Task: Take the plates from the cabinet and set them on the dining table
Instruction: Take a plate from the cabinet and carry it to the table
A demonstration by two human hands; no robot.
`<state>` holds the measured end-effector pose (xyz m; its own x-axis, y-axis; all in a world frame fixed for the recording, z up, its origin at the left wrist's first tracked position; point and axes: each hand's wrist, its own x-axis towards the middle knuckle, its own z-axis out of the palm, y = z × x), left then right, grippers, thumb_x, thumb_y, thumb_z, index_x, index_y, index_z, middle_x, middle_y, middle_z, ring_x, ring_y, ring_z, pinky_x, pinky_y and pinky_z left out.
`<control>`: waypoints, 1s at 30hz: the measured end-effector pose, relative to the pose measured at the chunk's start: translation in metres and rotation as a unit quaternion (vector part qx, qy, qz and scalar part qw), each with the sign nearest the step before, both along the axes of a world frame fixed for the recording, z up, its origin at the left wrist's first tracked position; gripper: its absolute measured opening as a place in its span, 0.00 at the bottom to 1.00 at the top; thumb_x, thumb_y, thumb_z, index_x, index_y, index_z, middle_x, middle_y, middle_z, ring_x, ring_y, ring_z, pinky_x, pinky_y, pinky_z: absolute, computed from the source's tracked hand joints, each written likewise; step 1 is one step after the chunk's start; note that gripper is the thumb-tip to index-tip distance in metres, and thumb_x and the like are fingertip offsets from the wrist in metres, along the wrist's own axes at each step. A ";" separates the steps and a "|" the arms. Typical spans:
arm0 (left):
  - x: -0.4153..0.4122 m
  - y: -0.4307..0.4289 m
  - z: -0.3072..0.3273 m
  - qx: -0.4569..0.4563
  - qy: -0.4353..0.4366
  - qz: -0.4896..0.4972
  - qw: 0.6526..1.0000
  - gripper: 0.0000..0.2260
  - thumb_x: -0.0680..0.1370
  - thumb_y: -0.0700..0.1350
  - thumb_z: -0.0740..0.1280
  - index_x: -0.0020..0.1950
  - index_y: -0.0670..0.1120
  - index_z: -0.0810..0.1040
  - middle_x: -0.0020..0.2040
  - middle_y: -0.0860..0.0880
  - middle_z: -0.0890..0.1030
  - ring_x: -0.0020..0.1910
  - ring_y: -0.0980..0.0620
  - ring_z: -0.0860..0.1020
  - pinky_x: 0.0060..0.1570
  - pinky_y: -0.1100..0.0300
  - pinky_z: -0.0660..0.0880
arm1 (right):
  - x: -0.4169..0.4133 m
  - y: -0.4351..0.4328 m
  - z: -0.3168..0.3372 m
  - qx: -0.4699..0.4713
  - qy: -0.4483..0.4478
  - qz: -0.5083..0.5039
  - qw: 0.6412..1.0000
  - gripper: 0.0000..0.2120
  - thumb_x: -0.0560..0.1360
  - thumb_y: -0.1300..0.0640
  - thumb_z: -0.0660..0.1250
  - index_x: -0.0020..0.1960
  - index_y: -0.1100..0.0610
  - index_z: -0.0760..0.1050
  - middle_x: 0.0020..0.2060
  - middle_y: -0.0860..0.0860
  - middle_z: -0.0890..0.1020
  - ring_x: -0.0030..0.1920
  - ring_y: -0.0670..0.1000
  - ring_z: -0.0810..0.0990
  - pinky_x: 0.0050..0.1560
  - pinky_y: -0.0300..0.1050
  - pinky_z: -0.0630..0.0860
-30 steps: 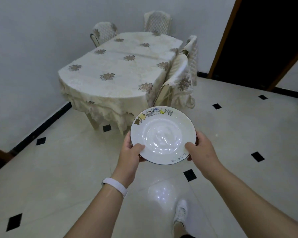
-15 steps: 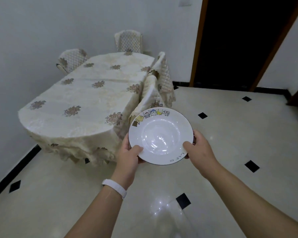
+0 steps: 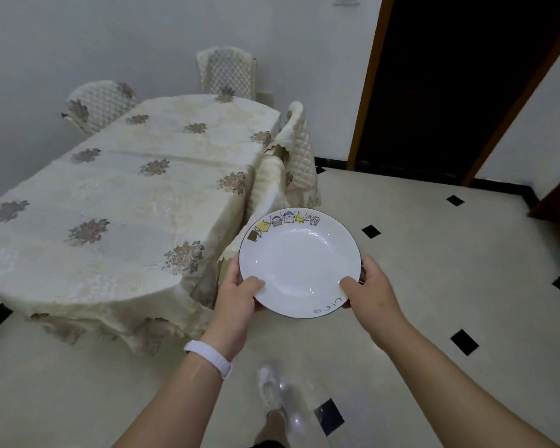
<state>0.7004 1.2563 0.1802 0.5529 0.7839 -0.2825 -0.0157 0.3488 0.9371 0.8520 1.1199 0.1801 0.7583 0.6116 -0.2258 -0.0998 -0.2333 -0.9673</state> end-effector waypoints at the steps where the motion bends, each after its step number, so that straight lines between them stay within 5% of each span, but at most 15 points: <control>1: 0.009 0.017 -0.004 -0.007 0.000 0.002 1.000 0.26 0.75 0.32 0.58 0.62 0.61 0.75 0.54 0.55 0.84 0.52 0.48 0.81 0.40 0.54 0.80 | 0.009 0.017 0.000 -0.001 -0.002 0.002 1.000 0.21 0.74 0.68 0.59 0.54 0.43 0.73 0.48 0.46 0.82 0.45 0.50 0.80 0.35 0.41 0.79; 4: 0.038 0.072 -0.012 -0.012 -0.009 0.005 1.000 0.27 0.75 0.31 0.57 0.64 0.60 0.74 0.57 0.51 0.83 0.55 0.44 0.80 0.41 0.49 0.80 | 0.036 0.071 -0.001 -0.007 -0.009 0.005 1.000 0.23 0.73 0.69 0.59 0.52 0.40 0.72 0.48 0.45 0.81 0.43 0.48 0.79 0.32 0.36 0.77; 10: 0.078 0.179 -0.007 -0.023 -0.023 0.026 0.999 0.28 0.75 0.30 0.56 0.66 0.58 0.73 0.57 0.53 0.82 0.52 0.46 0.81 0.41 0.48 0.82 | 0.086 0.184 0.003 -0.050 -0.043 0.030 0.997 0.23 0.72 0.67 0.61 0.62 0.47 0.73 0.49 0.47 0.82 0.47 0.50 0.81 0.41 0.46 0.79; 14: 0.089 0.238 -0.004 -0.034 -0.048 0.049 0.997 0.28 0.71 0.32 0.58 0.65 0.58 0.75 0.60 0.50 0.81 0.59 0.43 0.79 0.53 0.39 0.78 | 0.099 0.251 0.011 -0.048 -0.063 0.052 0.995 0.22 0.73 0.66 0.61 0.63 0.48 0.71 0.50 0.47 0.81 0.49 0.51 0.80 0.39 0.45 0.80; 17: 0.087 0.265 0.006 -0.012 -0.043 0.077 0.996 0.27 0.73 0.30 0.57 0.60 0.59 0.77 0.55 0.55 0.83 0.55 0.49 0.80 0.47 0.52 0.81 | 0.101 0.284 0.012 -0.051 -0.068 0.065 0.994 0.25 0.72 0.66 0.62 0.66 0.48 0.71 0.51 0.46 0.81 0.51 0.50 0.80 0.48 0.51 0.81; 19: 0.085 0.281 0.009 -0.005 -0.043 0.084 0.995 0.27 0.75 0.29 0.56 0.63 0.57 0.76 0.56 0.54 0.82 0.53 0.50 0.80 0.39 0.58 0.80 | 0.104 0.304 0.013 -0.043 -0.060 0.092 0.993 0.25 0.72 0.67 0.61 0.65 0.47 0.71 0.51 0.47 0.81 0.49 0.50 0.81 0.40 0.45 0.80; 27: 0.070 0.324 -0.010 -0.009 0.014 0.172 0.985 0.27 0.75 0.31 0.57 0.67 0.58 0.72 0.58 0.53 0.80 0.52 0.47 0.80 0.40 0.52 0.81 | 0.112 0.383 0.002 -0.063 -0.074 0.197 0.976 0.22 0.73 0.68 0.61 0.60 0.45 0.71 0.46 0.46 0.80 0.44 0.50 0.79 0.39 0.45 0.79; 30: 0.064 0.338 -0.018 -0.004 0.048 0.208 0.977 0.28 0.75 0.31 0.58 0.67 0.59 0.71 0.58 0.54 0.80 0.51 0.49 0.80 0.37 0.59 0.79 | 0.115 0.416 -0.014 -0.077 -0.070 0.249 0.963 0.23 0.73 0.68 0.62 0.60 0.44 0.71 0.48 0.46 0.81 0.47 0.50 0.80 0.43 0.50 0.80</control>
<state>0.7645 1.5943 0.1624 0.1569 0.9328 -0.3246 -0.0704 0.3384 0.9384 0.9666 1.5361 0.1664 0.4099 0.8743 -0.2598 0.1901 -0.3605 -0.9132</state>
